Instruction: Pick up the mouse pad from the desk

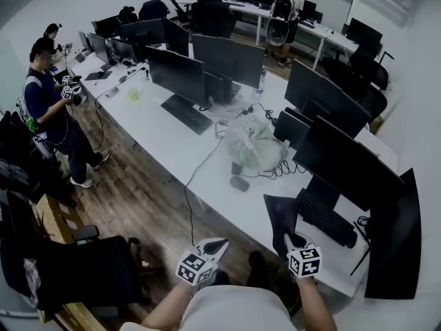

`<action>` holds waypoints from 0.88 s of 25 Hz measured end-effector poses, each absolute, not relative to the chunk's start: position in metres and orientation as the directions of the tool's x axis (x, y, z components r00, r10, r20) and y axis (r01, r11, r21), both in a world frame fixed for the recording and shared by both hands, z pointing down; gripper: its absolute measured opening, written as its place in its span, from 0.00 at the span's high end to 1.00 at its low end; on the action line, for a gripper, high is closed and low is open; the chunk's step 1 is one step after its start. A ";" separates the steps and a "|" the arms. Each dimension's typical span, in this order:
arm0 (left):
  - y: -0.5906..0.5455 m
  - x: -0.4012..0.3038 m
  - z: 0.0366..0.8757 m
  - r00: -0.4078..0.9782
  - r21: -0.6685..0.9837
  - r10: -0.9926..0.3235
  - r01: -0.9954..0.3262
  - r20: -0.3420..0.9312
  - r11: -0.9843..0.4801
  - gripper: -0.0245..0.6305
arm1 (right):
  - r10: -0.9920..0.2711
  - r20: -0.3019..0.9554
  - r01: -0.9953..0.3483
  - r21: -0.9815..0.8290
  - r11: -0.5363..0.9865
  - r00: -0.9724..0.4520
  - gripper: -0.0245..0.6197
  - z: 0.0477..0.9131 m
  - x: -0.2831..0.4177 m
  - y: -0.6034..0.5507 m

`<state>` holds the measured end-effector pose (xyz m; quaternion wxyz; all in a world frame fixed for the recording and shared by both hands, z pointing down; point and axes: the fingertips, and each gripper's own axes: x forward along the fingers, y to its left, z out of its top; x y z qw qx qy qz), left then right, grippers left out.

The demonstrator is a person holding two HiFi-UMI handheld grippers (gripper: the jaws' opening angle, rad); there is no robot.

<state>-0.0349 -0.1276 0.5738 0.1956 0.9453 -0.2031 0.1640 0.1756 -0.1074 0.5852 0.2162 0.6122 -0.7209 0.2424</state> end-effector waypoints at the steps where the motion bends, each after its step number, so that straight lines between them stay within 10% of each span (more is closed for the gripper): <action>1: -0.124 -0.035 0.573 0.870 0.302 -0.307 -0.434 0.385 -0.849 0.94 | -0.789 0.597 -0.989 -0.082 0.121 -0.146 0.89 0.578 0.174 -0.101; 22: -0.057 0.014 0.504 0.935 0.275 -0.214 -0.293 0.283 -0.916 0.94 | -0.921 0.388 -0.998 -0.056 0.019 -0.039 0.89 0.467 0.204 0.031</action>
